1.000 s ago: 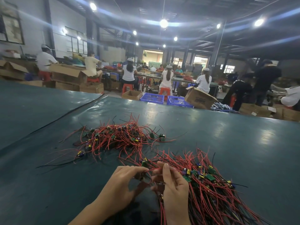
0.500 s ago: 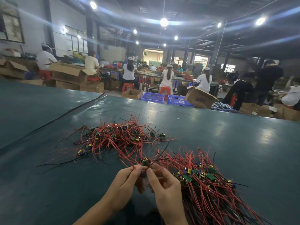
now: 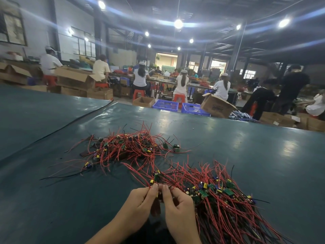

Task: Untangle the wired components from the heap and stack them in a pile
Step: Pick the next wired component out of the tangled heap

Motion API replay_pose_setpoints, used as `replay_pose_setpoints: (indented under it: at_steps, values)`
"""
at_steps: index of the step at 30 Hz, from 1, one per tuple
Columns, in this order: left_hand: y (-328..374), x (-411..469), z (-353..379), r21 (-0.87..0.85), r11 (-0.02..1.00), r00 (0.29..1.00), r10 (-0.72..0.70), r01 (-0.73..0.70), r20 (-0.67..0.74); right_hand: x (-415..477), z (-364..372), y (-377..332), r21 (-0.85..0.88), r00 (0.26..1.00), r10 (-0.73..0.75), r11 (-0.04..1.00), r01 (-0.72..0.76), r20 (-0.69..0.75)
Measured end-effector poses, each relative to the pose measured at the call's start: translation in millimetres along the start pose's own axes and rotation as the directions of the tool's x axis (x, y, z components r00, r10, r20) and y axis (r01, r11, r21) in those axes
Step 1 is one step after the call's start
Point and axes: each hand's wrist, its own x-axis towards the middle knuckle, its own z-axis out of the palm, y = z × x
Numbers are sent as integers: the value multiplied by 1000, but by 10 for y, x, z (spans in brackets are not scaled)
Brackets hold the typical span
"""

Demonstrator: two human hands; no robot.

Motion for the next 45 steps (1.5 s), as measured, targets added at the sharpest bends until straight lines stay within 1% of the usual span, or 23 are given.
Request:
replay_pose_setpoints:
  at_steps: [3,6,10,13,15,18,20,22,24,26,28,29,31,33,35,38,40,43,45]
  values:
    - [-55,13,-26,-1,1000,999,-28,28,40,-2,-2,-4,-31,1000,-2,1000,1,-15]
    - [-67,24,-23,-23,999,996,-44,46,77,-28,8,-62,-11,1000,11,1000,-12,-12]
    - [-23,58,-19,-121,988,993,-81,91,85,-25,18,-123,71,998,42,997,-38,-44]
    - [32,74,-16,-217,970,994,-100,109,53,-37,10,-184,130,996,52,991,-43,-70]
    - [86,76,-34,-269,958,995,-92,96,27,-46,-10,-273,233,991,91,970,-65,-102]
    - [142,84,-101,-342,937,996,-82,66,-34,-24,-92,-374,456,964,187,886,-82,-190]
    - [135,85,-119,-350,935,995,-84,58,-59,-13,-148,-399,493,952,198,868,-59,-233]
    - [127,72,-88,-350,934,994,-91,65,-58,-10,-162,-392,499,942,204,866,-47,-267]
    - [117,62,-52,-342,936,993,-103,79,-54,-39,-123,-398,485,939,217,872,-63,-268]
    - [90,66,-40,-339,935,992,-124,105,-35,-99,-43,-397,396,967,156,916,-66,-201]
    - [58,64,-35,-326,938,993,-117,115,15,-172,67,-414,258,994,53,966,-28,-92]
    - [48,58,-33,-320,940,993,-108,115,42,-195,116,-411,220,998,17,976,-4,-54]
    - [46,44,-32,-290,949,992,-106,121,66,-208,167,-394,172,999,6,985,3,-50]
    - [44,44,-36,-211,971,993,-98,111,73,-213,162,-404,144,997,24,989,-13,-74]
    - [55,36,-24,-155,984,993,-77,90,91,-191,143,-425,186,990,75,981,-53,-118]
    - [101,41,-6,-160,984,992,-61,78,112,-143,99,-441,312,958,202,941,-132,-202]
    - [145,53,-33,-180,982,992,-42,62,117,-116,56,-464,375,935,259,914,-155,-244]
    - [206,64,-102,-206,978,992,1,26,127,-83,-40,-503,487,902,327,859,-160,-281]
    - [222,65,-144,-214,977,992,18,9,128,-69,-98,-530,563,883,356,816,-135,-305]
